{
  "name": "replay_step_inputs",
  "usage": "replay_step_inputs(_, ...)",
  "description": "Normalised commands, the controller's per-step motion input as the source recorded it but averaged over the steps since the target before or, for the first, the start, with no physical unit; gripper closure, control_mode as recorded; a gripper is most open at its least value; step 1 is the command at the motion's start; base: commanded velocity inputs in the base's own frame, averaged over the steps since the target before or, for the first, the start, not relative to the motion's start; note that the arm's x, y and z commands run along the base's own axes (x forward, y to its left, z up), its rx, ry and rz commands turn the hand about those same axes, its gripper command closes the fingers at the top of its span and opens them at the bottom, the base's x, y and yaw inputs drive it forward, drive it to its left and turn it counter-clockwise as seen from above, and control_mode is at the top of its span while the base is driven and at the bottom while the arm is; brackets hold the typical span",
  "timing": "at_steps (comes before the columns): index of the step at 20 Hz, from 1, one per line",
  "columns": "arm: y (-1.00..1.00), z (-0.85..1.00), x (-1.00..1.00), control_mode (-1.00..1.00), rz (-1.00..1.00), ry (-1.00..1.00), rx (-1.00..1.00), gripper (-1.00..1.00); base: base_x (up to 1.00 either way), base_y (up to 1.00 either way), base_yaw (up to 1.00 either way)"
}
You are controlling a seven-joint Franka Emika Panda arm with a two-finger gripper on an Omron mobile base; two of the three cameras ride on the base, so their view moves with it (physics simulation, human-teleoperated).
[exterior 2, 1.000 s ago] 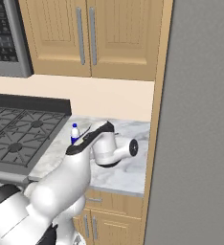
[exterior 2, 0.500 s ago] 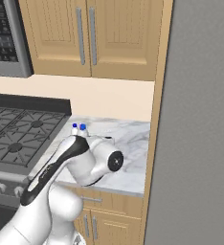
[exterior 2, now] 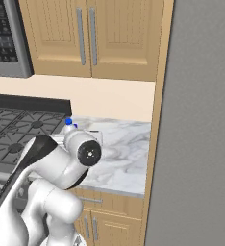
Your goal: Take the bottled waters from the counter and place them in the freezer to freeze. Close the freezer door after placing the bottles.
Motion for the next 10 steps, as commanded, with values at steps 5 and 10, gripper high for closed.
replay_step_inputs(5, 0.04, 0.33, -0.61, -1.0, -0.05, 0.11, -0.08, 1.0, 0.0, 0.0, 0.0)
replay_step_inputs(10, 0.0, -0.14, -0.36, -1.0, -0.05, -0.07, 0.05, 1.0, 0.0, 0.0, 0.0)
